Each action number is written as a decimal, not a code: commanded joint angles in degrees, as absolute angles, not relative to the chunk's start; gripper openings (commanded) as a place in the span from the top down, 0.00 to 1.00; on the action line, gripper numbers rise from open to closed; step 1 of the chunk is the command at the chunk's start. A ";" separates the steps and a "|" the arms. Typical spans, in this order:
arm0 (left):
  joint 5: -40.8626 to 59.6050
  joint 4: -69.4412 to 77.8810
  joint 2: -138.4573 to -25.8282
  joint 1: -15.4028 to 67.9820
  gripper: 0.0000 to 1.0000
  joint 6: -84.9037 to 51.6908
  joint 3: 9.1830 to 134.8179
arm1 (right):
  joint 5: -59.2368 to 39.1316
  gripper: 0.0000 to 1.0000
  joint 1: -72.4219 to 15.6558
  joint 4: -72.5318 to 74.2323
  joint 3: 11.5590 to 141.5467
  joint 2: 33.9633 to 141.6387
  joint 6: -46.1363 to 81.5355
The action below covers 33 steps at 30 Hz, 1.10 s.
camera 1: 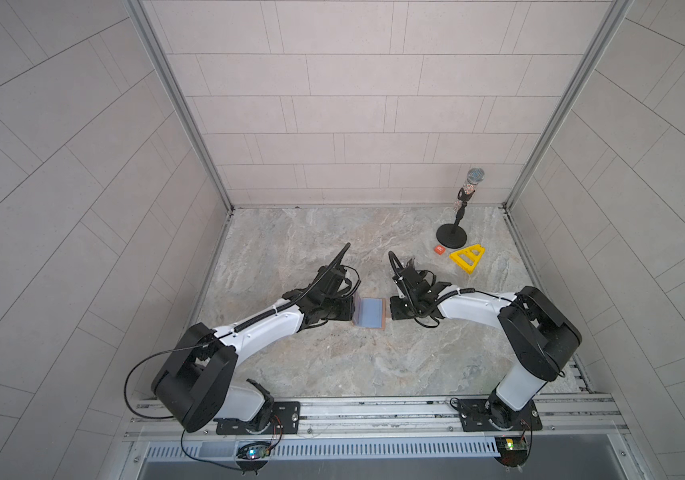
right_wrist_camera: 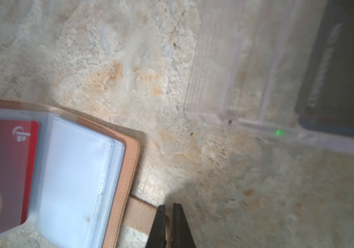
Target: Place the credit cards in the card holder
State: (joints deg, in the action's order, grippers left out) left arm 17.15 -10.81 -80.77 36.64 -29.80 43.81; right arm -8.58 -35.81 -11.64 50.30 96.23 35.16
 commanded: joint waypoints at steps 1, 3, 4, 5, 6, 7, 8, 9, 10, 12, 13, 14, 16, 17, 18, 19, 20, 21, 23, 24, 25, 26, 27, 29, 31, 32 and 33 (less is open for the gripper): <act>19.23 -8.67 -82.62 37.91 0.75 -29.91 45.43 | -8.99 1.00 -35.05 -10.85 48.75 94.25 36.16; 20.24 -7.47 -83.85 38.65 0.70 -30.26 45.91 | -9.81 1.00 -34.42 -9.89 47.79 93.45 36.43; 20.55 -6.88 -84.38 39.03 0.68 -30.39 46.10 | -10.19 1.00 -34.07 -9.41 47.35 93.14 36.56; 20.98 -6.28 -85.07 39.40 0.66 -30.48 46.35 | -10.74 1.00 -33.74 -8.84 46.84 92.79 36.78; 21.30 -5.71 -85.76 39.78 0.64 -30.60 46.48 | -11.25 1.00 -33.47 -8.20 46.31 92.45 36.98; 21.67 -5.16 -86.39 40.04 0.63 -30.74 46.68 | -11.60 1.00 -33.25 -7.77 46.00 92.22 37.15; 22.08 -4.59 -87.18 40.40 0.61 -30.88 46.90 | -11.93 1.00 -32.97 -7.53 45.75 91.96 37.26; 22.36 -4.04 -87.96 40.69 0.58 -31.11 47.05 | -12.23 1.00 -32.83 -7.22 45.41 91.73 37.35; 22.72 -3.36 -88.50 40.94 0.56 -31.35 47.18 | -12.45 1.00 -32.63 -7.04 45.19 91.48 37.48; 23.55 -2.06 -89.78 41.60 0.49 -31.77 47.54 | -12.54 1.00 -32.39 -6.69 44.67 90.90 37.69; 23.75 -1.69 -90.35 41.86 0.47 -31.83 47.72 | -12.57 1.00 -32.24 -6.60 44.52 90.61 37.80; 24.12 -1.21 -90.97 42.18 0.44 -31.86 48.01 | -12.66 1.00 -32.09 -6.51 44.39 90.37 37.79; 25.08 -0.16 -92.13 42.54 0.41 -31.93 48.41 | -13.37 1.00 -31.84 -6.25 44.25 90.02 37.88; 25.62 0.46 -92.73 42.64 0.41 -32.08 48.51 | -13.73 1.00 -31.64 -5.99 44.14 89.92 38.01; 25.91 0.64 -93.24 42.68 0.41 -32.22 48.79 | -13.90 1.00 -31.53 -5.74 44.05 89.75 38.20; 25.93 0.70 -93.50 42.63 0.41 -32.24 48.87 | -14.27 1.00 -31.49 -5.40 43.94 89.56 38.31; 25.70 0.62 -93.67 42.63 0.41 -32.15 48.98 | -14.90 1.00 -31.38 -4.96 43.86 89.42 38.49; 25.05 0.60 -93.66 42.63 0.41 -31.95 48.88 | -15.67 1.00 -31.29 -4.47 43.77 89.30 38.69; 23.66 0.70 -93.81 42.67 0.41 -31.73 48.55 | -16.96 1.00 -31.18 -3.47 43.68 88.99 39.06; 23.11 0.79 -94.06 42.63 0.43 -31.60 48.42 | -17.51 1.00 -31.20 -3.10 43.70 88.90 39.32; 22.86 1.07 -94.44 42.58 0.44 -31.44 48.19 | -18.20 1.00 -31.07 -2.53 43.68 88.79 39.62; 23.02 1.46 -95.01 42.56 0.45 -31.38 48.10 | -18.96 1.00 -31.08 -1.83 43.61 88.73 39.93; 23.09 1.74 -95.60 42.55 0.49 -31.32 48.09 | -19.60 1.00 -31.10 -1.15 43.59 88.77 40.20; 23.07 2.02 -96.51 42.55 0.55 -31.41 48.00 | -20.92 1.00 -31.05 0.23 43.38 88.77 40.90; 23.24 2.65 -96.87 42.54 0.57 -31.57 47.50 | -21.66 1.00 -31.11 1.19 43.15 88.77 41.52; 23.44 3.21 -97.01 42.56 0.57 -31.76 47.10 | -22.07 1.00 -31.04 1.67 43.11 88.77 41.81; 23.47 3.66 -97.09 42.57 0.60 -31.93 46.83 | -22.63 1.00 -31.06 2.20 43.07 88.83 42.01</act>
